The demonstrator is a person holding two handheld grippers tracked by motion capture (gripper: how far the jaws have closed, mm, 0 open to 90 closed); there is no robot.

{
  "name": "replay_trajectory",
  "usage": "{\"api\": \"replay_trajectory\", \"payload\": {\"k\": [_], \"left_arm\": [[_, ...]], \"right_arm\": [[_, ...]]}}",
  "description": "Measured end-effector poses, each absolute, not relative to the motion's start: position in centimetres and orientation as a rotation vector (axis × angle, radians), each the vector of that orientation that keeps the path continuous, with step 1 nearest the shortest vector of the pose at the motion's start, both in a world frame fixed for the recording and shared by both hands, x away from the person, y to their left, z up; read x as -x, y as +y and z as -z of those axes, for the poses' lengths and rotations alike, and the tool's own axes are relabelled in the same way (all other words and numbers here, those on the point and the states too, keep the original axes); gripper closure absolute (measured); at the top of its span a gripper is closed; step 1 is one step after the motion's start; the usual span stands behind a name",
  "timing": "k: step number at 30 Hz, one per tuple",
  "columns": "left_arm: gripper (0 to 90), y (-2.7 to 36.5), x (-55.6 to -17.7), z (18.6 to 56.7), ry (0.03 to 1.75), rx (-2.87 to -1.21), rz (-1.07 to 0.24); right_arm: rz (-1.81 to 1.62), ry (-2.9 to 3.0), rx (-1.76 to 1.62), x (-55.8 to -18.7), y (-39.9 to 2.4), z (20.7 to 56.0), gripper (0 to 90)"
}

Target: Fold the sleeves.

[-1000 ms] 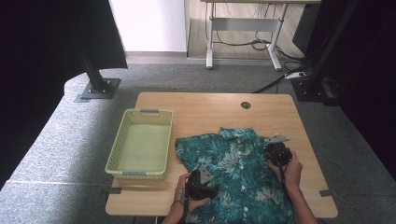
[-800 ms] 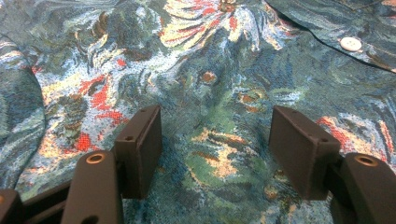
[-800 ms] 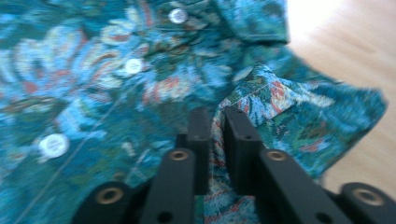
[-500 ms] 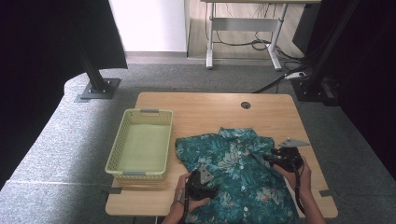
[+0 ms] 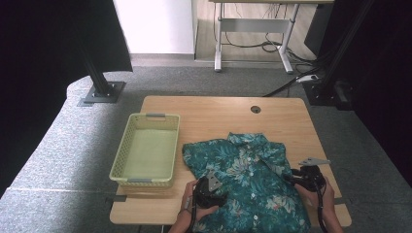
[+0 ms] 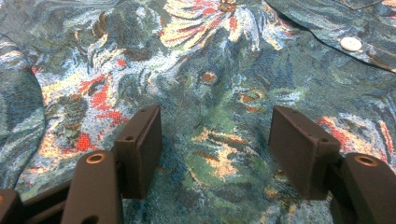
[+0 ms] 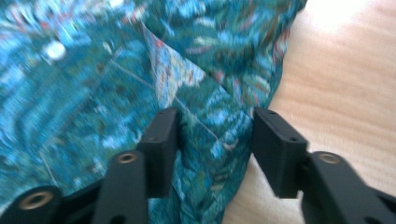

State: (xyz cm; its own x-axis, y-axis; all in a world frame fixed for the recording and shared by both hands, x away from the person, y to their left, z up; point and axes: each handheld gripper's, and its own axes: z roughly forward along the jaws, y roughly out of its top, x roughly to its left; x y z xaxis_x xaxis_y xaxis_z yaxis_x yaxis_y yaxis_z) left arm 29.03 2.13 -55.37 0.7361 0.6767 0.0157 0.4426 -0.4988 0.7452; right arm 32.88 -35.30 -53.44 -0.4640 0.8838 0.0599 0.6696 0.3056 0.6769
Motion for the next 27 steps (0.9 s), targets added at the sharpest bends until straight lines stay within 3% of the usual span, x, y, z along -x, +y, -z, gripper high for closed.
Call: {"api": "replay_trajectory", "payload": {"k": [4,8,20,27], "left_arm": [[35.2,2.1,-29.0,55.4,0.840,-2.177,-0.396],[35.1,2.1,-29.0,55.4,0.840,-2.177,-0.396],[35.2,2.1,-29.0,55.4,0.839,-2.177,-0.397],[35.2,2.1,-29.0,55.4,0.839,-2.178,-0.397]], "right_arm": [[-0.911,2.218,-1.383,-32.5,-35.6,53.6,79.1],[-0.880,2.130,-1.379,-32.2,-35.6,53.1,84.2],[-0.820,2.065,-1.254,-30.5,-33.3,51.2,82.8],[-0.857,2.226,-1.214,-30.2,-31.1,52.3,74.3]]}}
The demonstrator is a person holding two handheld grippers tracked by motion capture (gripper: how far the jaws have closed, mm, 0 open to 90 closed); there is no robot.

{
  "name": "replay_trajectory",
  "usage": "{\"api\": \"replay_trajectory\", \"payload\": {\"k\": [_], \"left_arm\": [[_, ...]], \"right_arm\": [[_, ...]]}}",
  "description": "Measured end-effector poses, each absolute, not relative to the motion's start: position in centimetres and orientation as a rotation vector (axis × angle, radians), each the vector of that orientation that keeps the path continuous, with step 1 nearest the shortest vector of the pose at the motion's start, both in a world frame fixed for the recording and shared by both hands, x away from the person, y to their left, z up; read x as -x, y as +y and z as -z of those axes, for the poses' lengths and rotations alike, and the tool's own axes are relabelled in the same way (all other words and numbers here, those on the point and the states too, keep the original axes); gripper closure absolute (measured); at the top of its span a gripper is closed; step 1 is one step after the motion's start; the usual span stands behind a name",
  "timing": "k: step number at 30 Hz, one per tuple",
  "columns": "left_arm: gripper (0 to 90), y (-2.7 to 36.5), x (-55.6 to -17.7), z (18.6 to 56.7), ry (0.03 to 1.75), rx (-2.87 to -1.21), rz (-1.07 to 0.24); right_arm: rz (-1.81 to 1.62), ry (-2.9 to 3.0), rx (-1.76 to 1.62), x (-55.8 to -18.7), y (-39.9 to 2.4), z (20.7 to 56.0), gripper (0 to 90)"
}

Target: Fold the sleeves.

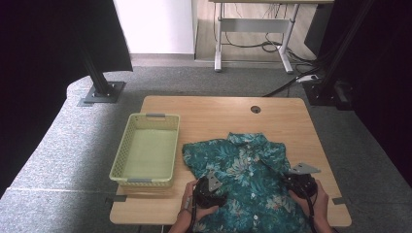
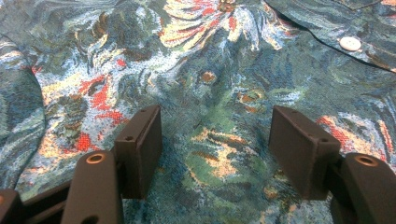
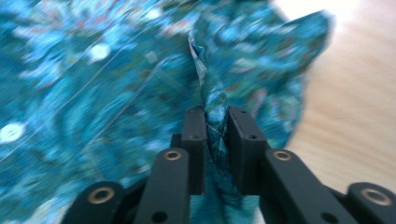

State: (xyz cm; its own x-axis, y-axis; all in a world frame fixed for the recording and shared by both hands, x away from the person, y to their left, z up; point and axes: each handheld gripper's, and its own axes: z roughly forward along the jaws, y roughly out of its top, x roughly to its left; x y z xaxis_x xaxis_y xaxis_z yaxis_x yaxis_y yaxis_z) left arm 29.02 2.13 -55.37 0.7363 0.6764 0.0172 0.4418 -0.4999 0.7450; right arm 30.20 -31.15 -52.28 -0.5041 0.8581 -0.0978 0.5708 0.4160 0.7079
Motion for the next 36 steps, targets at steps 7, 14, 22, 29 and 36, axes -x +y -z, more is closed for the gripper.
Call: {"api": "replay_trajectory", "payload": {"k": [7,14,22,29,36], "left_arm": [[35.2,2.1,-29.0,55.4,0.840,-2.177,-0.397],[35.2,2.1,-29.0,55.4,0.839,-2.178,-0.397],[35.2,2.1,-29.0,55.4,0.840,-2.178,-0.397],[33.8,2.2,-28.9,55.4,0.851,-2.176,-0.397],[32.4,3.0,-28.9,54.7,0.891,-2.140,-0.386]], "right_arm": [[-0.908,2.308,-1.219,-29.8,-30.2,53.7,61.7],[-0.919,2.316,-1.222,-29.8,-29.6,54.2,54.2],[-0.921,2.298,-1.250,-29.8,-29.1,54.7,49.2],[-0.971,2.218,-1.279,-29.1,-29.3,55.3,46.3],[-1.000,2.191,-1.273,-28.6,-29.9,55.6,45.3]]}}
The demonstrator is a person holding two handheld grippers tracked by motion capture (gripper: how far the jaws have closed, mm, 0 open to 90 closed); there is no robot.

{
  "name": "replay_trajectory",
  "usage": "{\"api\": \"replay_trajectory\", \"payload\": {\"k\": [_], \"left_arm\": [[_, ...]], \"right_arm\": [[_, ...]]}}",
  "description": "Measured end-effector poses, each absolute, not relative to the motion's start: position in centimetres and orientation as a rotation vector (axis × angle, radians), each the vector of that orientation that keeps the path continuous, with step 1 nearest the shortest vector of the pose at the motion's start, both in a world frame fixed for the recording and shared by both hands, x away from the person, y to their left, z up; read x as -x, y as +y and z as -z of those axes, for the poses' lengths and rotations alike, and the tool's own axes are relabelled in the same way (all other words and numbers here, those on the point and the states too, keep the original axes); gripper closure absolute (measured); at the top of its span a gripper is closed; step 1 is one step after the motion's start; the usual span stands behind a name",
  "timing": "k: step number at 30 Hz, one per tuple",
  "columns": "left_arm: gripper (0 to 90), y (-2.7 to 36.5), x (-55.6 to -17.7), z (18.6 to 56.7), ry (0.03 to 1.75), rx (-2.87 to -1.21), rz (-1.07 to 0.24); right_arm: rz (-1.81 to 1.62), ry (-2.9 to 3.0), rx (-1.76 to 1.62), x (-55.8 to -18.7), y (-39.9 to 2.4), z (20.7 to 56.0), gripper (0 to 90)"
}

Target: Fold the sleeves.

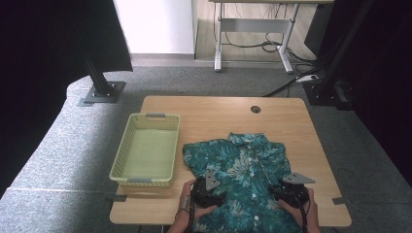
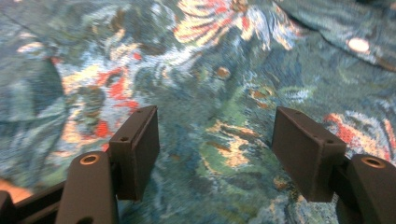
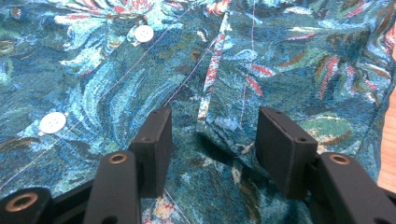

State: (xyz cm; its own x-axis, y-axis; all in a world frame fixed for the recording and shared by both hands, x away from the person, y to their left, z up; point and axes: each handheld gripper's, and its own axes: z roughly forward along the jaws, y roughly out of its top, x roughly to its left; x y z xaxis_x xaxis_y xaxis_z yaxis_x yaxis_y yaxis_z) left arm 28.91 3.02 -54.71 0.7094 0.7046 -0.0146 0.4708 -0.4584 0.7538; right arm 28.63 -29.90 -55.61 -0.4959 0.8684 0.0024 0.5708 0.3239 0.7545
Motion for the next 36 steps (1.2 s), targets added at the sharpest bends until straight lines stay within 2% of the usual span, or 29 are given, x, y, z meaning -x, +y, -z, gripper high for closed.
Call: {"api": "replay_trajectory", "payload": {"k": [16,36], "left_arm": [[32.0,4.6,-29.5,53.5,0.941,-2.072,-0.320],[31.6,6.6,-31.0,53.3,1.060,-1.982,-0.374]], "right_arm": [[-1.007,2.176,-1.276,-27.9,-31.6,55.7,43.3],[-0.998,2.185,-1.280,-28.0,-32.4,55.7,40.8]]}}
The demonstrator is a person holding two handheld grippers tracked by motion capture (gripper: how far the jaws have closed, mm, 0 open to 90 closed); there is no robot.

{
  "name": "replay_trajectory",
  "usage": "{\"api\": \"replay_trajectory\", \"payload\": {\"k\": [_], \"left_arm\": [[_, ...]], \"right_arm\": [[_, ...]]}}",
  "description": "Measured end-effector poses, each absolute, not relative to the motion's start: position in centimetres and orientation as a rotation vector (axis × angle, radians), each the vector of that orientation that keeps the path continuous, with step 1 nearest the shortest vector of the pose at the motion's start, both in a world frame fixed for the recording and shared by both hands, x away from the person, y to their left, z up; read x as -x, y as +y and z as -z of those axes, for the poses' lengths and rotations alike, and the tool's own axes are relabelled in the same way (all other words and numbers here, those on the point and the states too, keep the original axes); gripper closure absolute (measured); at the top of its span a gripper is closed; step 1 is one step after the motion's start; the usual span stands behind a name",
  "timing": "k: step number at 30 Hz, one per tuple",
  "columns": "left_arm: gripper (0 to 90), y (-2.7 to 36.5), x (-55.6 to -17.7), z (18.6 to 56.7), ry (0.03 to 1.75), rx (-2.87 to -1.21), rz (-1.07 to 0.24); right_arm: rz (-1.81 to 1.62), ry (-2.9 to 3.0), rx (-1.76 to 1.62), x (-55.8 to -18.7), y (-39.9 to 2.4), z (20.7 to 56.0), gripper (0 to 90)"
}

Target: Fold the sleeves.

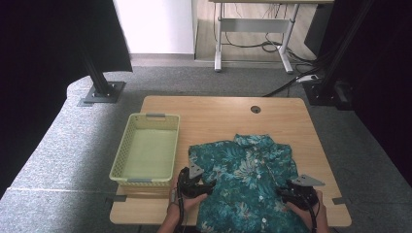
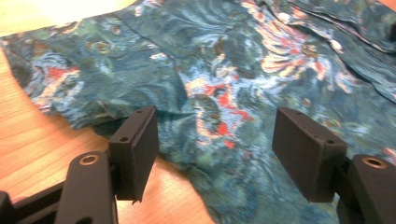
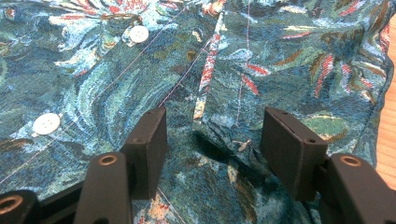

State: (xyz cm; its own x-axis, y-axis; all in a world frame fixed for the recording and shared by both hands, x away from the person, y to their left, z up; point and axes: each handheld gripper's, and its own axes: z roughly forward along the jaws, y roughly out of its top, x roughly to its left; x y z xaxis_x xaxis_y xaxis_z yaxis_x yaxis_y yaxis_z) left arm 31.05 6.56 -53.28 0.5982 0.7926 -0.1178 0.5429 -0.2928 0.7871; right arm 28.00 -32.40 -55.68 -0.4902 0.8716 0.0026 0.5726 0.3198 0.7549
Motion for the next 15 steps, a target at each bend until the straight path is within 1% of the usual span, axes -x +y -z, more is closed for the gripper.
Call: {"api": "replay_trajectory", "payload": {"k": [9,15], "left_arm": [[30.7,6.4,-32.3,53.3,1.091,-1.986,-0.362],[30.5,6.2,-33.0,53.0,1.107,-1.988,-0.397]], "right_arm": [[-0.993,2.172,-1.295,-27.9,-33.1,55.7,40.6],[-0.994,2.167,-1.298,-27.8,-33.2,55.7,40.6]]}}
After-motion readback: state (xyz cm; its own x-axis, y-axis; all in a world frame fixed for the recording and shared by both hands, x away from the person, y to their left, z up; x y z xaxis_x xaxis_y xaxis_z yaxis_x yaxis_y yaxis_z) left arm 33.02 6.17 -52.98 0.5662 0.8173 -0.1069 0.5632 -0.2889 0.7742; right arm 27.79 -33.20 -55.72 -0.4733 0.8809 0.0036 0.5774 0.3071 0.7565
